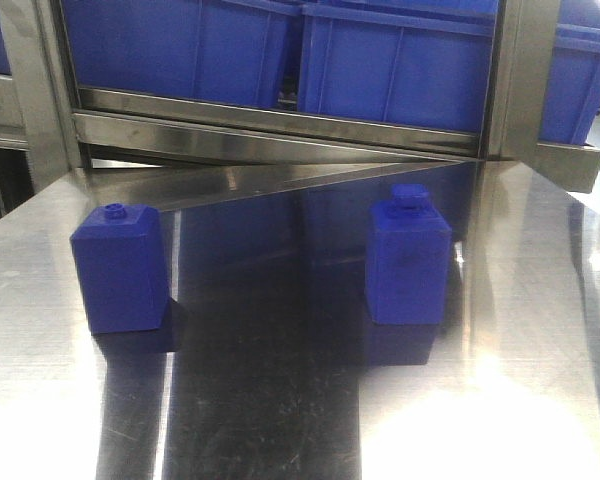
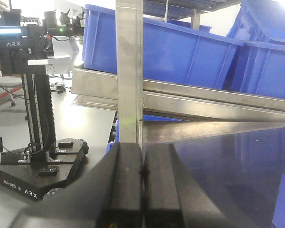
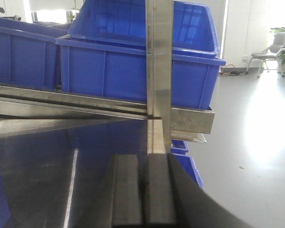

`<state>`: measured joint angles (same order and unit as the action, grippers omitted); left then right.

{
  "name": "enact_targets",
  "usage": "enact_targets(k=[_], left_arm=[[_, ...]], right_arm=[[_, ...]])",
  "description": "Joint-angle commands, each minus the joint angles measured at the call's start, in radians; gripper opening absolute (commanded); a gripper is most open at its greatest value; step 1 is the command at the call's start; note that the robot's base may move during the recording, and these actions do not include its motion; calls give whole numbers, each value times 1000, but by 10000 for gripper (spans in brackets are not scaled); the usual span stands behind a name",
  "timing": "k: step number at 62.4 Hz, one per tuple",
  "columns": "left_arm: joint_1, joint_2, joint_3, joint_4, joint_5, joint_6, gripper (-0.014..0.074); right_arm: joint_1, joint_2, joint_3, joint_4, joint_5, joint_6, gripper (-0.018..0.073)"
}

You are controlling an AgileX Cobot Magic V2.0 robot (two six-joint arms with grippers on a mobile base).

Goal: Pick and sort blue part to right shelf

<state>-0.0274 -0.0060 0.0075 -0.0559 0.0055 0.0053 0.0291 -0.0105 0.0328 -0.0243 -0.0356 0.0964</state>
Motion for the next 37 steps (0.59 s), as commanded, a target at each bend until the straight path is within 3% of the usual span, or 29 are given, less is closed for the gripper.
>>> enact_targets(k=[1,37], left_arm=[[0,-20,23,-8,-80,-5,135],[0,-20,23,-8,-80,-5,136]], right_arm=[[-4,-21,-23,-8,-89,-1,28],[-4,-21,-23,-8,-99,-1,28]])
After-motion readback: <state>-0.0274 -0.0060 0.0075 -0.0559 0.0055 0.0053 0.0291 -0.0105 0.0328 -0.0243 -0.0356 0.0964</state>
